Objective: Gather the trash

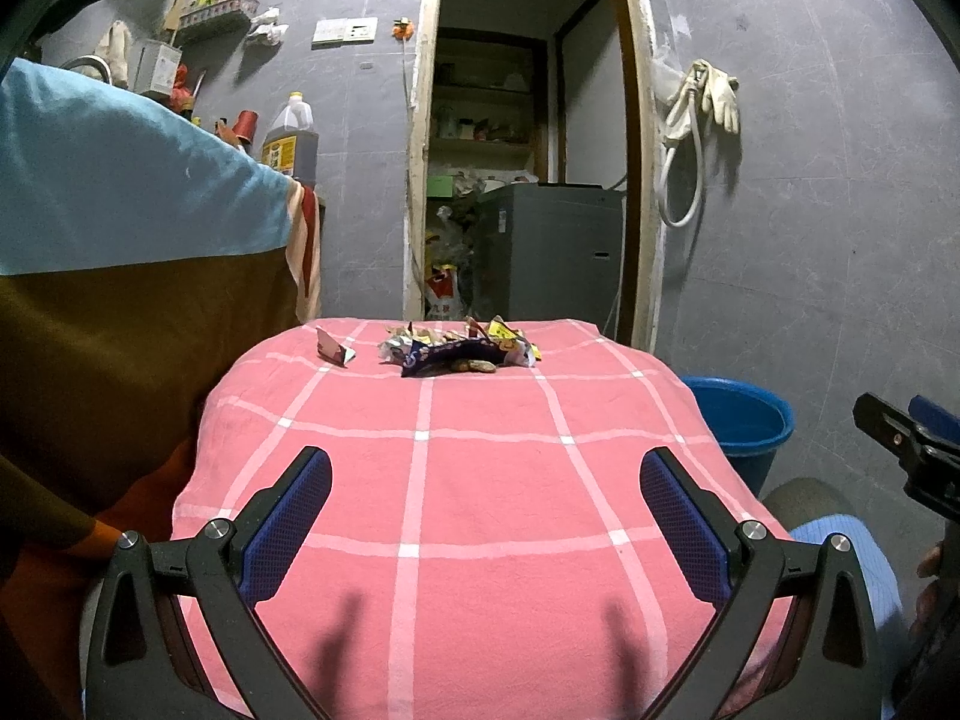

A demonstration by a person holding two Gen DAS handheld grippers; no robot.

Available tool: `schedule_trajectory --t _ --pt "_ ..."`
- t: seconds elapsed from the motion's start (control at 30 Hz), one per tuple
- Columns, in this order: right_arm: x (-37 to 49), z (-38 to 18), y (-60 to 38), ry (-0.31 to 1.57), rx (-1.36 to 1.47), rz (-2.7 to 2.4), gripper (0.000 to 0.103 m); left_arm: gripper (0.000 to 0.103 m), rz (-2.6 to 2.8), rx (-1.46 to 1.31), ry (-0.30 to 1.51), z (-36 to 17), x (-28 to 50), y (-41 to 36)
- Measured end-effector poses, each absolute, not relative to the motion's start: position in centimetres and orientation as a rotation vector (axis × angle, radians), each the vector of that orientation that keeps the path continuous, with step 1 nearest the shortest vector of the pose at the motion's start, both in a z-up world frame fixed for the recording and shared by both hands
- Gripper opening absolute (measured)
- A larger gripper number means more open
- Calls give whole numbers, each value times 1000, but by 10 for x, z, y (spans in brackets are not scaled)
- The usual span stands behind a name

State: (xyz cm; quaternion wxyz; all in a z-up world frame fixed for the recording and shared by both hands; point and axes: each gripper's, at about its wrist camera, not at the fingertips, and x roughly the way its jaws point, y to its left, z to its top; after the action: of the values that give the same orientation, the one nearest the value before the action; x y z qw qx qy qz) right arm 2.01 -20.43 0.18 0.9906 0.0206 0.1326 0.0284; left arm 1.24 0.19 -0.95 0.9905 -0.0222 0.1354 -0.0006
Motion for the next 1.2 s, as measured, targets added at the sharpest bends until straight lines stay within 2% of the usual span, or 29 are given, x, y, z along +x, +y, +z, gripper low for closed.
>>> schedule_trajectory --t 0.67,0.93,1.2 --pt "94 68 -144 -13 19 278 103 101 108 -157 95 42 57 62" --pt "133 73 -119 -28 -16 351 103 101 155 -113 98 45 96 80" --pt "190 70 -95 42 -49 439 103 101 219 -122 181 43 147 107"
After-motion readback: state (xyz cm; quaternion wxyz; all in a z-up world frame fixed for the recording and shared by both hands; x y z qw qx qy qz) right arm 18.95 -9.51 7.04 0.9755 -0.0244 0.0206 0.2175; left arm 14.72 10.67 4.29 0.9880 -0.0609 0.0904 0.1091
